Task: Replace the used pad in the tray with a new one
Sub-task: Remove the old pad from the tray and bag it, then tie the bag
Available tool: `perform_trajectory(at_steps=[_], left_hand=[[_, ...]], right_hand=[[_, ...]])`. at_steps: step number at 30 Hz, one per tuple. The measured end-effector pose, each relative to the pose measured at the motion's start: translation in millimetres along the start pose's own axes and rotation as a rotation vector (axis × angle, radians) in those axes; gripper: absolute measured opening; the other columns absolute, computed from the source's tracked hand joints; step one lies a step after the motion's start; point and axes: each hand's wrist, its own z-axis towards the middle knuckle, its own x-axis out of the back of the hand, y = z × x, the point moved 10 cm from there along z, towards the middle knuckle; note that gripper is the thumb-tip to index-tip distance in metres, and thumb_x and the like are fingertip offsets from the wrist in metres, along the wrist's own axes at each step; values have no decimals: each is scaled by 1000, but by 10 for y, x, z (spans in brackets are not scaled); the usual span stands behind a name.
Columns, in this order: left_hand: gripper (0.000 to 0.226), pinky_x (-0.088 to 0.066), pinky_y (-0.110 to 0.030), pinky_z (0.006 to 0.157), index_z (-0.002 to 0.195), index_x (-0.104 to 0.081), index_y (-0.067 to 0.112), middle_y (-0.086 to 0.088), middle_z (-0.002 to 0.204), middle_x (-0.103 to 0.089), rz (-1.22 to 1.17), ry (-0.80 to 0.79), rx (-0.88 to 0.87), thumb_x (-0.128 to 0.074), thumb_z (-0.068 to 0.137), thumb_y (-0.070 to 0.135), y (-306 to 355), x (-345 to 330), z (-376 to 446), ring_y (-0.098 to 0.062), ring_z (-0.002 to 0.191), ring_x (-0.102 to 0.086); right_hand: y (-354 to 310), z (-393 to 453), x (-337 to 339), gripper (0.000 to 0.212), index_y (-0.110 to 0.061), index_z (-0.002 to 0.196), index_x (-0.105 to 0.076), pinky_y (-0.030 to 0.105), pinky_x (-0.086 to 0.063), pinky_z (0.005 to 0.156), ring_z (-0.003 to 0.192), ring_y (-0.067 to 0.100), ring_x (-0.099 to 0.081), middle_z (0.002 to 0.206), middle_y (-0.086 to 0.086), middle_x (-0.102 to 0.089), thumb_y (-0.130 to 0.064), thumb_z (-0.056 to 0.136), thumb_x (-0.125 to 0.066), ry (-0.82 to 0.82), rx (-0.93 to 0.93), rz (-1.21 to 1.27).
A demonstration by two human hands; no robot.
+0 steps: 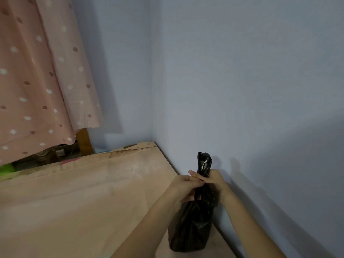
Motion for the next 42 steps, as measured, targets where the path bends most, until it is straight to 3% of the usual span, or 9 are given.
perform_trajectory(at_steps=[5,8,12,16,20,25,32,37,42], left_hand=[[15,-54,-28,81,66,-75,35,7,79,-67,453,205,-357,-80,74,23,127,169,67,-12,84,-64],[11,-38,-10,84,74,-72,35,11,102,-49,775,339,-571,-82,69,33,316,202,21,-4,101,-42],[42,-52,-21,77,86,-49,21,-2,108,-53,504,133,-435,-85,66,25,119,193,266,-15,92,-59],[47,-45,-23,63,107,-50,15,2,86,-59,705,141,-305,-76,74,34,23,214,406,-13,78,-59],[21,-38,-28,63,76,-61,9,-2,68,-56,957,17,-253,-55,88,25,-56,132,487,-21,74,-58],[28,-48,-32,76,110,-60,17,-3,102,-67,1144,230,-348,-35,97,20,77,158,446,-21,94,-62],[32,-51,-31,74,117,-59,28,3,94,-70,947,421,-475,-41,95,14,123,217,318,-15,81,-65],[29,-58,-33,74,102,-68,10,-2,73,-67,381,199,-329,-49,86,-6,-7,254,394,-10,59,-64],[55,-46,-28,100,127,-54,21,-2,117,-67,31,-40,-235,-68,80,-3,-63,213,357,-14,108,-63]], right_hand=[[104,-68,100,34,-11,76,-75,27,-53,68,76,21,-71,79,10,-74,-42,86,-65,-27,-142,-31],[151,-85,87,36,-16,81,-77,30,-53,79,88,23,-70,90,11,-74,-46,88,-59,-85,-207,-5],[108,-107,83,38,-20,87,-77,30,-51,89,96,20,-68,96,7,-74,-50,89,-55,-107,-215,-38],[1,-154,134,38,-30,83,-77,26,-50,88,94,12,-66,95,-2,-73,-53,92,-47,-60,-167,-187],[-53,-153,180,40,-28,88,-74,19,-47,77,92,9,-63,94,-5,-70,-49,96,-41,-22,-91,-318],[5,-173,181,39,-21,104,-67,18,-48,76,92,7,-61,99,-3,-68,-49,96,-41,6,-84,-259],[254,-121,169,34,-30,96,-72,40,-51,94,100,19,-66,108,4,-69,-52,93,-47,42,-142,-17],[355,-127,252,37,-18,96,-69,41,-52,90,98,25,-64,106,12,-67,-48,94,-46,109,-205,6],[189,-193,233,36,-41,120,-57,36,-34,111,125,12,-48,129,-12,-55,-54,96,-34,114,-30,-175]])
